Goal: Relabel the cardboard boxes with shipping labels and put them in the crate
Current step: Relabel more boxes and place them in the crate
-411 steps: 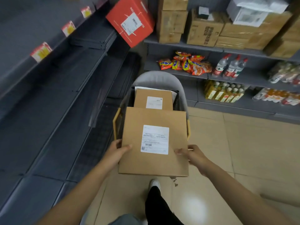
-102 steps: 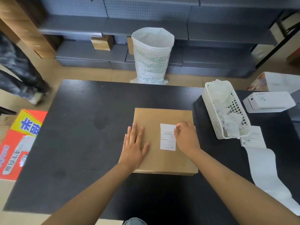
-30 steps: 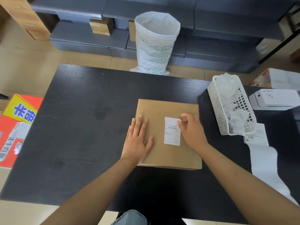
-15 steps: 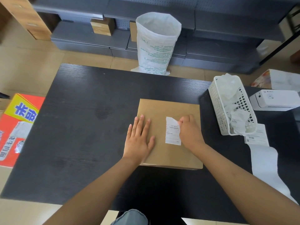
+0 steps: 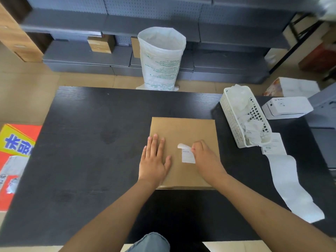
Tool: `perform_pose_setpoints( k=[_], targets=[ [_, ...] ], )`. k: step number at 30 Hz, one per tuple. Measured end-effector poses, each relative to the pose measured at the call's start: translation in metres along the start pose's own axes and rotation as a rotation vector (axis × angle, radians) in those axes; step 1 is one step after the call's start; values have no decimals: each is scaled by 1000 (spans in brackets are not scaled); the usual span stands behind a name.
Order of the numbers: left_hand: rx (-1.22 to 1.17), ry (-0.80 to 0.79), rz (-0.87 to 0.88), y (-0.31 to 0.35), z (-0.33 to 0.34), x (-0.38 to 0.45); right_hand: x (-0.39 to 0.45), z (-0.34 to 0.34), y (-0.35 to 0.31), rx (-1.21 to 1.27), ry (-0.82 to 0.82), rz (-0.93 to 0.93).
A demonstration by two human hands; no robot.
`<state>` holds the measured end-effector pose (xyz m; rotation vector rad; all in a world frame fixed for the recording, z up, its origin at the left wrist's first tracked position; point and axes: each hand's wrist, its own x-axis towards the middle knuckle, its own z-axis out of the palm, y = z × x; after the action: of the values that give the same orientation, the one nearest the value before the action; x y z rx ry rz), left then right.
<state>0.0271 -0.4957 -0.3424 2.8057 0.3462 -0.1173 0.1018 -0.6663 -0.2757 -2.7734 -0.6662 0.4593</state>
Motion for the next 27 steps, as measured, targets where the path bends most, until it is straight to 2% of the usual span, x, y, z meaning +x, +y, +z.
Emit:
perform_pose_setpoints(
  k=[7,11,13,17,22,27],
  targets=[
    [-14,3,-1,1,2,2,-37,-9,4,180,171,-125],
    [-13,0,3,1,2,3,-31,-34,-3,422,389,32],
    [-22,3,9,1,2,2,-18,-54,-2,461,473,109],
    [-59,-9,19,0,1,1,-12,-67,9,449,453,127],
    [-39,-52,29,1,-4,3,-33,-42,35,509,486,288],
    [-33,-70,36,4,-12,2,-38,-51,81,548,513,466]
  ],
)
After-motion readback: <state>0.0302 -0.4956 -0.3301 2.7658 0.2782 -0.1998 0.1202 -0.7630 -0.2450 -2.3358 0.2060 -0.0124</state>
